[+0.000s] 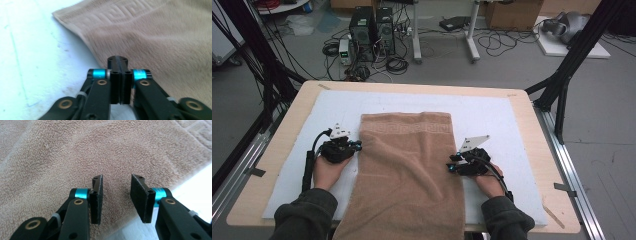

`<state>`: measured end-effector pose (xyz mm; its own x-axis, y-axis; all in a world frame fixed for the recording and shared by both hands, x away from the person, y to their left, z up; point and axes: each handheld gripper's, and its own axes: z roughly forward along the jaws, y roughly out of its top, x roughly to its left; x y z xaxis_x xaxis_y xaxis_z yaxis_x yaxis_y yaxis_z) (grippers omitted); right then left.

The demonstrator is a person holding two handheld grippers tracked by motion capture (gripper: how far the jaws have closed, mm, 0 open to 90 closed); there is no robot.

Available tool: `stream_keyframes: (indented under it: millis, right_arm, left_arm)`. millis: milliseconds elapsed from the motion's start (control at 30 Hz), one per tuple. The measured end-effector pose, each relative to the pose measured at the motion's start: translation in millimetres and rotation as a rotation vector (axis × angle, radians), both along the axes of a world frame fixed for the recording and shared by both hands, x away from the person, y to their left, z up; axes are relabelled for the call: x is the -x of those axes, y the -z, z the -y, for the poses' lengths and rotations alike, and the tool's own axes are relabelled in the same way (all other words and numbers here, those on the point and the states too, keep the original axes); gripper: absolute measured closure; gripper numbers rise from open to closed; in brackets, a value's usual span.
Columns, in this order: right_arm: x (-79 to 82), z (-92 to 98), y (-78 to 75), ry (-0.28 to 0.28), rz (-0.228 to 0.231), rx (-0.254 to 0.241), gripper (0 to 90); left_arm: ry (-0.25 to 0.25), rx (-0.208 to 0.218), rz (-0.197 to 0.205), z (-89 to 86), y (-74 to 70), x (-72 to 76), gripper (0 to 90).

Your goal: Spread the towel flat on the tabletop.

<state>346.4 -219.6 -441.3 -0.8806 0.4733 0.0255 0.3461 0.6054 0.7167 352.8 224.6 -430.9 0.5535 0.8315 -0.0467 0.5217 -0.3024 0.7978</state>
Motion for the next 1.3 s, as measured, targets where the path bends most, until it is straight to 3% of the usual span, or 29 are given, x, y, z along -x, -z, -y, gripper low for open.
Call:
stream_keyframes:
  millis: [100, 133, 233, 267, 333, 367, 433, 467, 500, 633, 733, 833, 967, 1033, 1133, 1200, 1267, 1300]
  right_arm:
    - [2.3, 3.0, -3.3, 0.003, 0.005, -0.013, 61.7]
    - [2.9, 3.4, -4.3, -0.001, 0.007, -0.021, 61.7]
    - [9.8, 1.6, -9.6, -0.028, 0.015, -0.020, 61.7]
    - [12.8, 0.5, -11.2, -0.037, 0.018, -0.019, 61.7]
    - [14.5, -1.3, -11.0, -0.043, 0.032, 0.016, 61.6]
    - [13.1, -1.0, -9.2, -0.034, 0.024, 0.028, 61.6]
    - [9.6, -1.0, -3.9, -0.030, -0.013, 0.043, 65.6]
    - [9.2, -1.5, -2.0, -0.031, -0.015, 0.038, 67.0]
    - [8.9, -1.1, -1.4, -0.033, -0.011, 0.033, 67.6]
    - [8.4, 2.1, -1.4, -0.021, -0.020, 0.025, 68.0]
    - [13.5, 2.4, -3.7, -0.023, -0.002, 0.033, 65.6]
    - [26.1, 5.2, -8.3, -0.045, 0.020, -0.017, 65.0]
    - [44.3, 7.2, -10.6, -0.074, 0.029, -0.059, 64.5]
    - [54.7, 5.5, -10.8, -0.099, 0.027, -0.062, 63.3]
    - [71.3, 2.4, -11.8, -0.141, 0.017, -0.087, 61.8]
    - [86.3, -2.8, -11.2, -0.198, 0.006, -0.082, 62.6]
    - [93.9, -7.8, -7.2, -0.235, 0.000, -0.041, 64.3]
    - [95.8, -10.4, -4.2, -0.247, -0.008, -0.023, 67.9]
  left_arm:
    - [0.077, 0.014, 0.001, 2.3, -4.5, 8.9, 71.9]
    - [0.130, 0.017, -0.001, 5.1, -6.7, 14.8, 70.9]
    - [0.232, -0.001, -0.022, 13.9, -7.4, 28.3, 68.0]
    - [0.260, -0.020, -0.048, 16.4, -5.4, 29.9, 67.0]
    - [0.265, -0.075, -0.080, 20.1, 1.4, 30.0, 63.7]
    - [0.272, -0.079, -0.099, 19.8, 5.5, 28.7, 64.5]
    - [0.280, -0.079, -0.090, 17.6, 7.9, 30.2, 75.1]
    - [0.285, -0.083, -0.090, 17.1, 7.0, 30.7, 84.5]
    - [0.281, -0.101, -0.084, 17.0, 6.1, 31.4, 86.5]
    - [0.232, -0.123, -0.072, 9.8, 5.0, 30.5, 87.2]
    - [0.216, -0.102, -0.040, 6.2, -0.3, 34.7, 80.8]
    - [0.242, -0.053, 0.007, 4.0, -10.8, 46.2, 73.9]
    - [0.309, -0.036, 0.006, 9.1, -14.2, 63.4, 70.0]
    - [0.349, 0.005, -0.010, 11.8, -12.1, 74.2, 67.9]
    - [0.402, 0.024, -0.028, 15.2, -4.8, 93.3, 64.0]
    - [0.433, 0.007, -0.039, 17.5, 2.4, 104.9, 62.7]
    - [0.448, -0.026, -0.062, 18.1, 10.1, 111.6, 63.3]
    - [0.448, -0.042, -0.046, 18.0, 14.0, 114.7, 68.2]
